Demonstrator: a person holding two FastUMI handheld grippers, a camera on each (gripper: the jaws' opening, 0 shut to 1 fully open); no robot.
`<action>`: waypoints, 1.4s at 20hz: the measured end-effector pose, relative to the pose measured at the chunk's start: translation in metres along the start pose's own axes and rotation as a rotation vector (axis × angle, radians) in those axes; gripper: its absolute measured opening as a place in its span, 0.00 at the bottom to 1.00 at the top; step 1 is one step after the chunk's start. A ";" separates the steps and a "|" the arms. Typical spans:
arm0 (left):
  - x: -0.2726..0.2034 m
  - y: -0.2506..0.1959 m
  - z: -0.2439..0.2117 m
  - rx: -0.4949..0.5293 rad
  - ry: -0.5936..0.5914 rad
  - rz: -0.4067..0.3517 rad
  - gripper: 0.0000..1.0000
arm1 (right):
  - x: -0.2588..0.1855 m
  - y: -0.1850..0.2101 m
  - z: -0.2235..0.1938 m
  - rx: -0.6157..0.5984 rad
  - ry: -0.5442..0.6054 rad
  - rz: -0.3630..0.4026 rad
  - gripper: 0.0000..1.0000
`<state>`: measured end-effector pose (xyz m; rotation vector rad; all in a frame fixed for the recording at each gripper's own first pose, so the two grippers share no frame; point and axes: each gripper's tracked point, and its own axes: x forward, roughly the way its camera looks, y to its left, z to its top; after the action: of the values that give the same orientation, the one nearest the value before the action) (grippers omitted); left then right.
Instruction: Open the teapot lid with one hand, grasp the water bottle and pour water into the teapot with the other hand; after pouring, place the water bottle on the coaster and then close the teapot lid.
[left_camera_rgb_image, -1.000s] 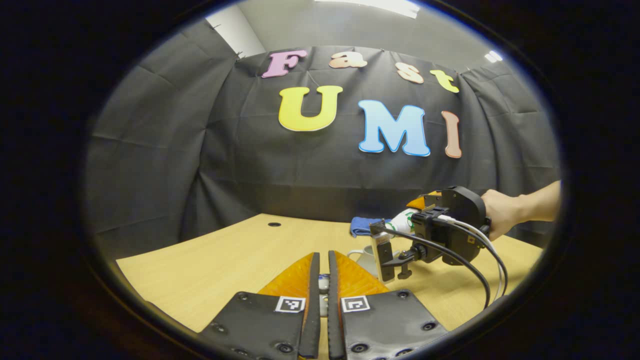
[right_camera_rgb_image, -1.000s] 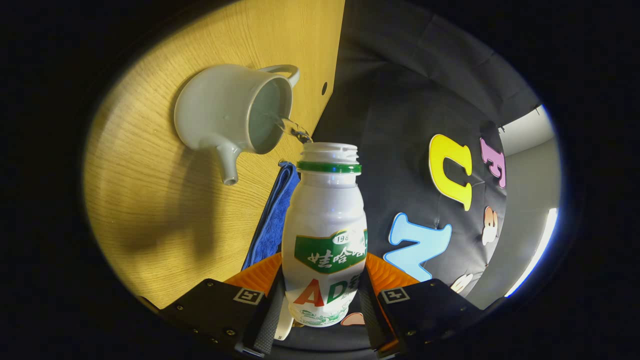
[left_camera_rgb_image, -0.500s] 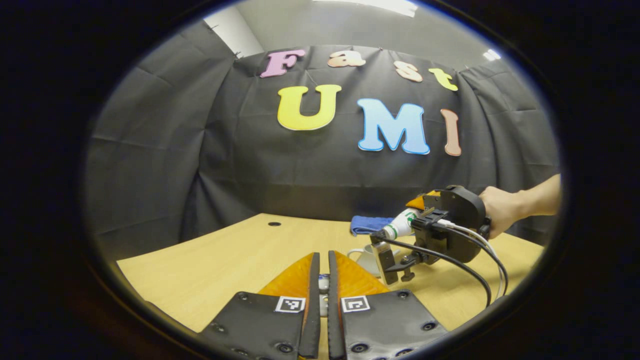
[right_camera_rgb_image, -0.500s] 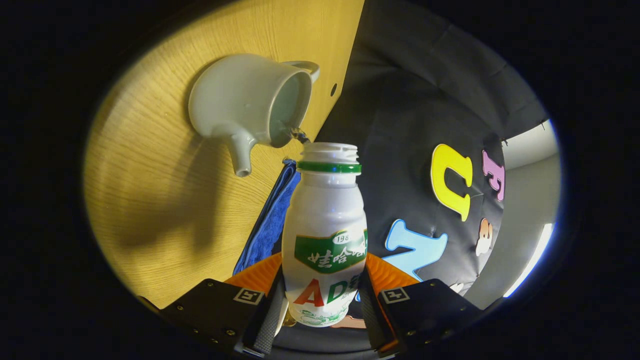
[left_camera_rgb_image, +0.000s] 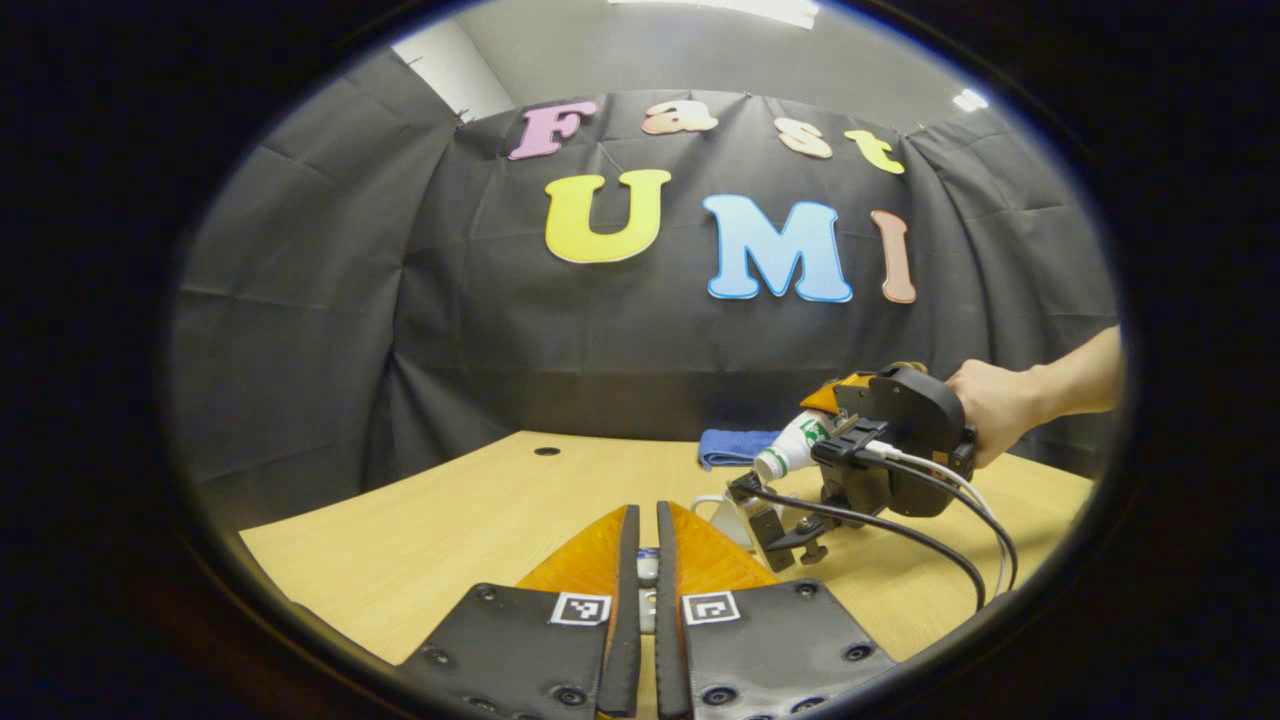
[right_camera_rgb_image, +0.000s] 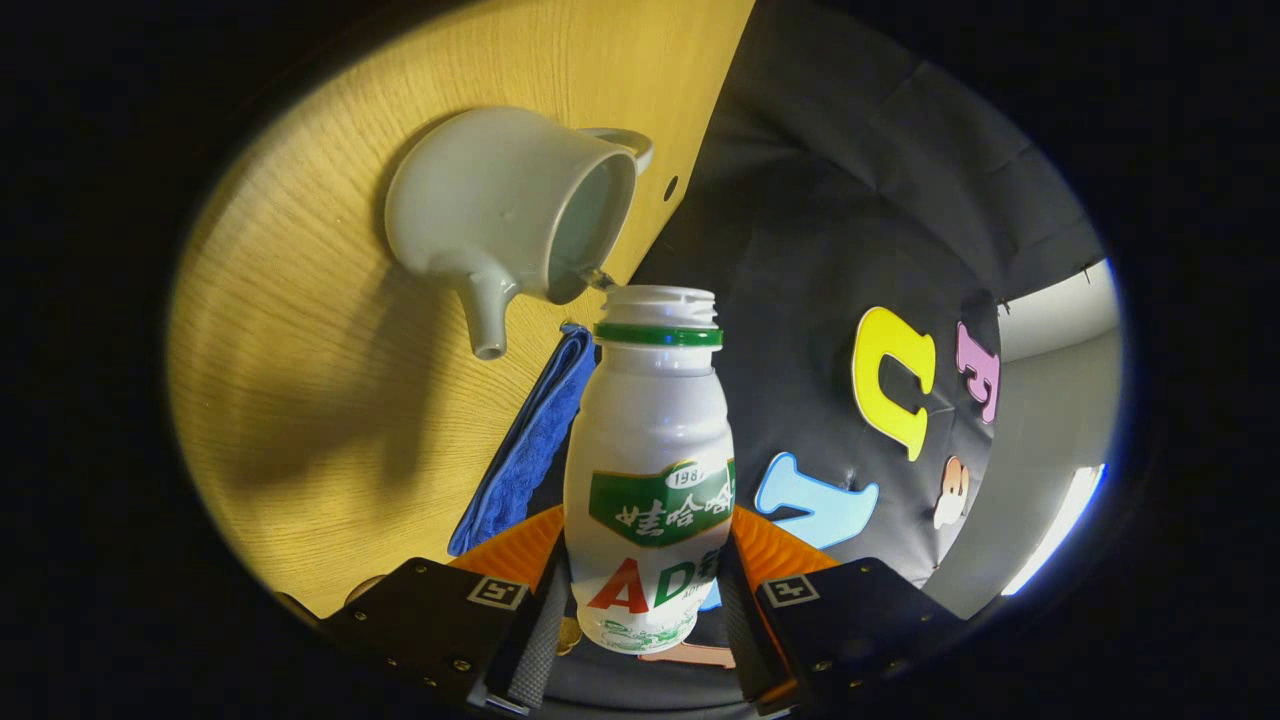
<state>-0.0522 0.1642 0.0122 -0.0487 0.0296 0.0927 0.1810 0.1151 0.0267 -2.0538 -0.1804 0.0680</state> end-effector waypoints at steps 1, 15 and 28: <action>0.000 0.001 0.000 0.001 0.000 0.001 0.12 | 0.000 0.001 0.001 -0.008 -0.002 0.000 0.70; -0.002 0.001 0.001 0.012 0.003 0.005 0.12 | -0.002 0.002 0.010 -0.027 -0.020 -0.003 0.70; -0.004 0.008 0.004 -0.012 -0.013 0.006 0.12 | -0.004 0.023 0.016 0.281 -0.056 0.066 0.70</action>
<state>-0.0568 0.1719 0.0162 -0.0601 0.0163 0.0993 0.1773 0.1176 -0.0012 -1.7778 -0.1299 0.1821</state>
